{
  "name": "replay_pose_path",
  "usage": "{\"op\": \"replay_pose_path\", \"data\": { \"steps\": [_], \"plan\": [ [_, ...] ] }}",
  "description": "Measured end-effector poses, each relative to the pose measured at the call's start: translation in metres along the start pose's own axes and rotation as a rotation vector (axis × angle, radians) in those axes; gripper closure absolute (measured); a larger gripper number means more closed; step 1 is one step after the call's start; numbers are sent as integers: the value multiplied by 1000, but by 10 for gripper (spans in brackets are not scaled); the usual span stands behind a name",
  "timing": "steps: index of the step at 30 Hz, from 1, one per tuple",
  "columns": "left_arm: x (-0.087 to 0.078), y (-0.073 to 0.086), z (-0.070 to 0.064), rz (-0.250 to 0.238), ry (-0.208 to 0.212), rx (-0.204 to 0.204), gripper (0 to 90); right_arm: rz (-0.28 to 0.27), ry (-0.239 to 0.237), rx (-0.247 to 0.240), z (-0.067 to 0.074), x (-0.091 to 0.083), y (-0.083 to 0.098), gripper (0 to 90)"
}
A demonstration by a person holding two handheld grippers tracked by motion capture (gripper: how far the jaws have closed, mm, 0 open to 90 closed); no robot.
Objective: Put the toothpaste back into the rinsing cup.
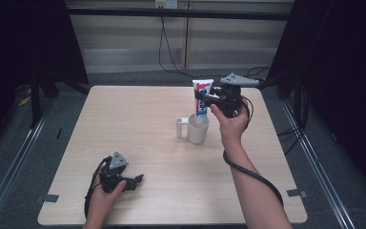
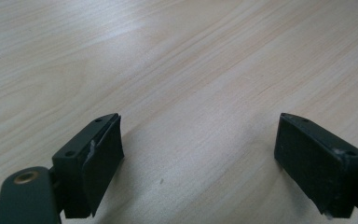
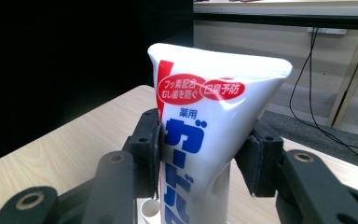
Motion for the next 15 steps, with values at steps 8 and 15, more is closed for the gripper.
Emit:
{"op": "replay_pose_path", "data": {
  "steps": [8,15],
  "plan": [
    [0,0,0,1,0,0,150,-1,-9,-16,0,5,6,548],
    [0,0,0,1,0,-1,150,-8,-9,-8,-3,7,14,548]
  ]
}}
Point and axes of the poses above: each handheld gripper's, and its own axes: x roughly forward along the jaws, y roughly out of its underside, z roughly to its left, the point moved 1 cm from there along x, roughly forward along the jaws, and after that the axes turned 7 degrees about -z, right-handed, at the moved point
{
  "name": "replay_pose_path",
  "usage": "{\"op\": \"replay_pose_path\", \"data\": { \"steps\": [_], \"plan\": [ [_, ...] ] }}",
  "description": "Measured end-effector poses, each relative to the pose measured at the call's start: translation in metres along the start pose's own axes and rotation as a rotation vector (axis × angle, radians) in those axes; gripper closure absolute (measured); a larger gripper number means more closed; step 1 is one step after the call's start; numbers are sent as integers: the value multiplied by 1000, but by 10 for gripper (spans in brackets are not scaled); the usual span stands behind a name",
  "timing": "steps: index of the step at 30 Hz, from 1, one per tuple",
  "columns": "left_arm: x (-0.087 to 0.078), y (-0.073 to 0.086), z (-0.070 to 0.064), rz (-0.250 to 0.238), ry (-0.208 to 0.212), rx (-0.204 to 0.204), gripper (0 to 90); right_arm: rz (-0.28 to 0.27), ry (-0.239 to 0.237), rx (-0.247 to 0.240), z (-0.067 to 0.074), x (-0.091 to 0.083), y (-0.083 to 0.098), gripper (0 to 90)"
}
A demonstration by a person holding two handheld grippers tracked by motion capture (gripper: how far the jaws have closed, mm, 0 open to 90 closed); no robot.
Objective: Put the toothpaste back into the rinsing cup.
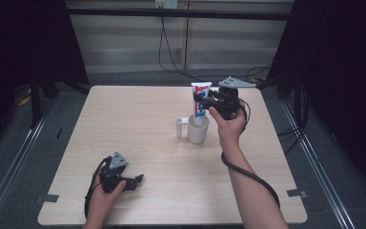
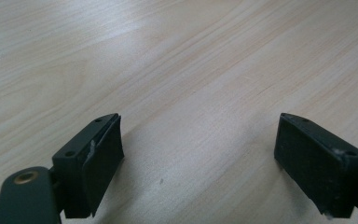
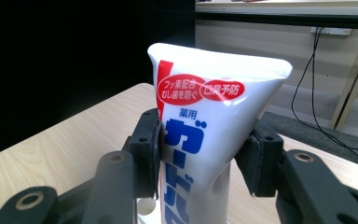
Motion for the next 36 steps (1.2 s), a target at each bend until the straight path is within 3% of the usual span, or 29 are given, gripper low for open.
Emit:
{"op": "replay_pose_path", "data": {
  "steps": [8,36],
  "plan": [
    [0,0,0,0,0,0,150,1,0,19,-3,1,11,547],
    [0,0,0,-1,0,2,150,46,7,10,-4,4,35,538]
  ]
}}
Point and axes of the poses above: each handheld gripper's, and its own axes: x roughly forward along the jaws, y roughly out of its underside, z roughly to its left, the point moved 1 cm from there along x, roughly forward along the jaws, and after that the axes turned 7 degrees about -z, right-handed, at the moved point
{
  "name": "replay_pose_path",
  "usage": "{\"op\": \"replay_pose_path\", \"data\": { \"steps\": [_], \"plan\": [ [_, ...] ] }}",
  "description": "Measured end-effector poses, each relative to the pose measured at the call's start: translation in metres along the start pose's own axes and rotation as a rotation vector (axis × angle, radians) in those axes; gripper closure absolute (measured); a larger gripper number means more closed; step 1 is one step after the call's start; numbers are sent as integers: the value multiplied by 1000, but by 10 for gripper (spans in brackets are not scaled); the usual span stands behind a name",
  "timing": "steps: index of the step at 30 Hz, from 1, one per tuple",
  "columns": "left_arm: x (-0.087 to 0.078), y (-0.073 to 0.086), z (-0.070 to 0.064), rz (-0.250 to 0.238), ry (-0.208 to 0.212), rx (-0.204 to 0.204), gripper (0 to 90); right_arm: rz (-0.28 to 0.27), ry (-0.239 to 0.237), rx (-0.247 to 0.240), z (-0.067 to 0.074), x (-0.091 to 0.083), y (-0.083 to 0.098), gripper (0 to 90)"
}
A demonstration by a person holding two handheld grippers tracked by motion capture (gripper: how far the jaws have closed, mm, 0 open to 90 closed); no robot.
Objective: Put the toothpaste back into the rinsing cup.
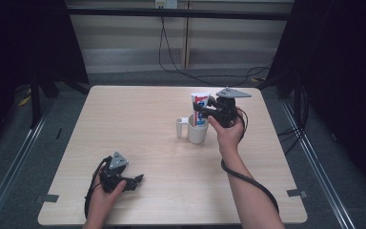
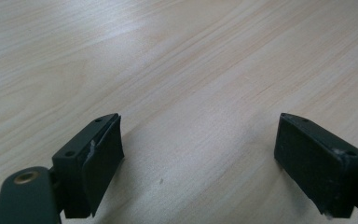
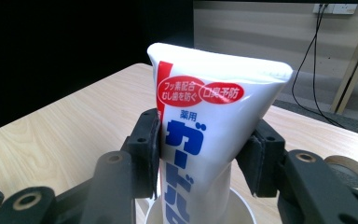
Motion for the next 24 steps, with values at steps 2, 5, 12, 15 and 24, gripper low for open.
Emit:
{"op": "replay_pose_path", "data": {
  "steps": [2,5,12,15,24],
  "plan": [
    [0,0,0,0,0,0,150,0,1,0,0,0,1,538],
    [0,0,0,0,0,0,150,2,1,0,0,0,3,536],
    [0,0,0,-1,0,0,150,14,2,3,1,1,11,535],
    [0,0,0,0,0,0,150,18,3,6,1,1,13,534],
    [0,0,0,0,1,-1,150,25,9,11,0,0,19,532]
  ]
}}
Point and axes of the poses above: each handheld gripper's, and its own axes: x roughly forward along the jaws, y roughly out of its underside, z roughly to its left, the point moved 1 cm from there along x, roughly forward along the jaws, and after that the axes turned 7 degrees about -z, right-handed, at the moved point
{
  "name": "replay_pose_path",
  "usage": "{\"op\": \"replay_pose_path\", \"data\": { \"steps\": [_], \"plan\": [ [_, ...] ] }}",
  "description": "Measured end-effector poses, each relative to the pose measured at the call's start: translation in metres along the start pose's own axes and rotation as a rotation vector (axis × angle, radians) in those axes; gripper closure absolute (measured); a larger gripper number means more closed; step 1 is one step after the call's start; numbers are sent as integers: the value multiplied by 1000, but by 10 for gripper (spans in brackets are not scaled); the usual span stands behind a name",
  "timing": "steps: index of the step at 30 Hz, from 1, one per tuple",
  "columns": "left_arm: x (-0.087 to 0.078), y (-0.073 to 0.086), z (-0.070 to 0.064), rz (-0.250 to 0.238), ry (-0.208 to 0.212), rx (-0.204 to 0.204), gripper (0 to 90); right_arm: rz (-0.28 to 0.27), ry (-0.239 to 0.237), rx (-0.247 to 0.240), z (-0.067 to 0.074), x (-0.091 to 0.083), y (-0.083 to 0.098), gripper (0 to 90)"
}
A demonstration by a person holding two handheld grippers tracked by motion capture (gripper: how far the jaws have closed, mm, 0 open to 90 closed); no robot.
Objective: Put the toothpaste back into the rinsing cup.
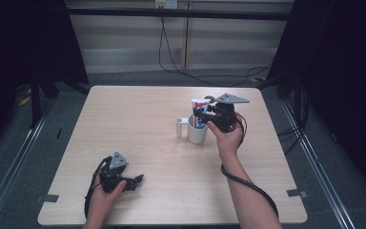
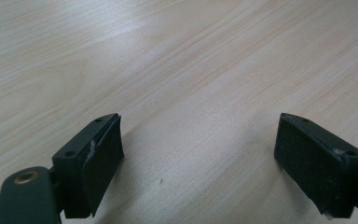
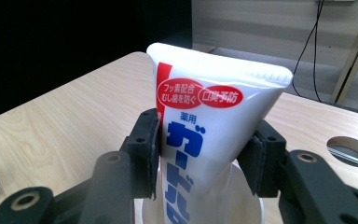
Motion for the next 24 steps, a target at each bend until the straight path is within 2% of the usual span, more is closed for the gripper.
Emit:
{"op": "replay_pose_path", "data": {
  "steps": [24],
  "plan": [
    [0,0,0,0,0,0,150,21,0,-8,0,1,11,522]
  ]
}}
Point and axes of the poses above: each handheld gripper's, and its own axes: x roughly forward along the jaws, y roughly out of its underside, z roughly to its left, the point moved 1 cm from there along x, roughly forward along the jaws, and after that the axes turned 7 degrees about -z, right-handed, at the moved point
